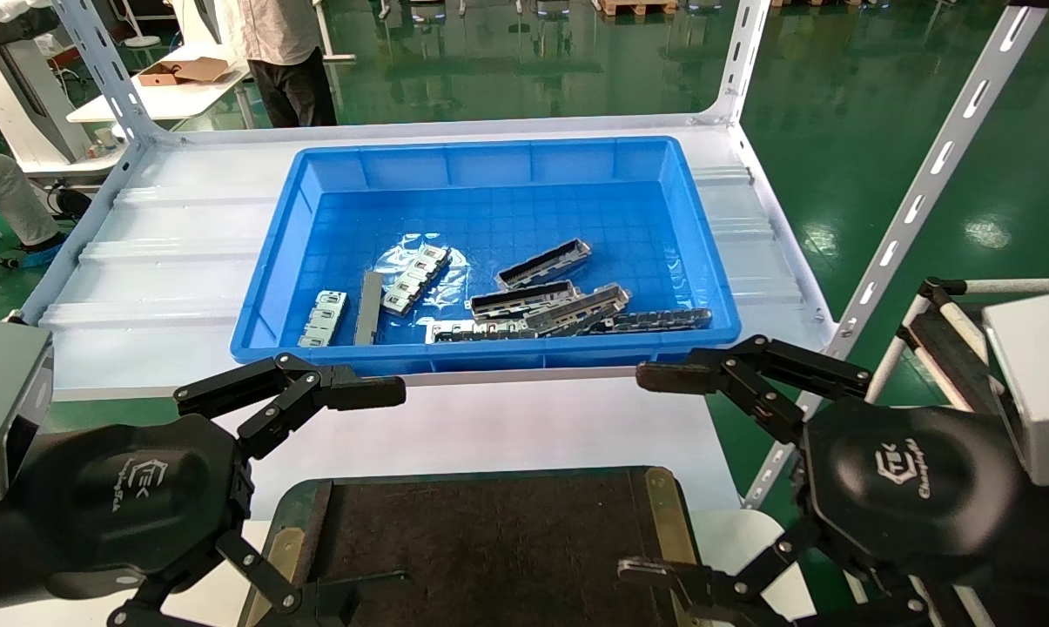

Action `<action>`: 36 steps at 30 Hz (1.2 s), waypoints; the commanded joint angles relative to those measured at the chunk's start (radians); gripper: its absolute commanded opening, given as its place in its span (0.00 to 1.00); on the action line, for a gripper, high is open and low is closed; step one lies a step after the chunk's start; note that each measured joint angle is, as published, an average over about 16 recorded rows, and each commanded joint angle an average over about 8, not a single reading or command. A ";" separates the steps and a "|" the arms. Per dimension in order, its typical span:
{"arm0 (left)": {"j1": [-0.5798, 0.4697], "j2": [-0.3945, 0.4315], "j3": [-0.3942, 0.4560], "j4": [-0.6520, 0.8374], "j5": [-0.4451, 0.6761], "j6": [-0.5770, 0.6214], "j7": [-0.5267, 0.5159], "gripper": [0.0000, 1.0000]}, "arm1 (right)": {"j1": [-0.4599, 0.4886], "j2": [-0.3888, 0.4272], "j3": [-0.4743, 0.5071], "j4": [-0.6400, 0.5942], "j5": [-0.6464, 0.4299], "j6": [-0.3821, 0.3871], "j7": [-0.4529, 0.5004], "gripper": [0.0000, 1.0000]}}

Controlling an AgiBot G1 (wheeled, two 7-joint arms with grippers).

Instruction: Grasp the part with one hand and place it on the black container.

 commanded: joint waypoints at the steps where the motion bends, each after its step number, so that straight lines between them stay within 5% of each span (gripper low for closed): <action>1: 0.000 0.000 0.000 0.000 0.000 0.000 0.000 1.00 | 0.000 0.000 0.000 0.000 0.000 0.000 0.000 1.00; 36: -0.030 0.036 0.018 0.013 0.046 -0.050 -0.005 1.00 | 0.000 0.000 0.000 -0.001 0.000 0.000 0.000 1.00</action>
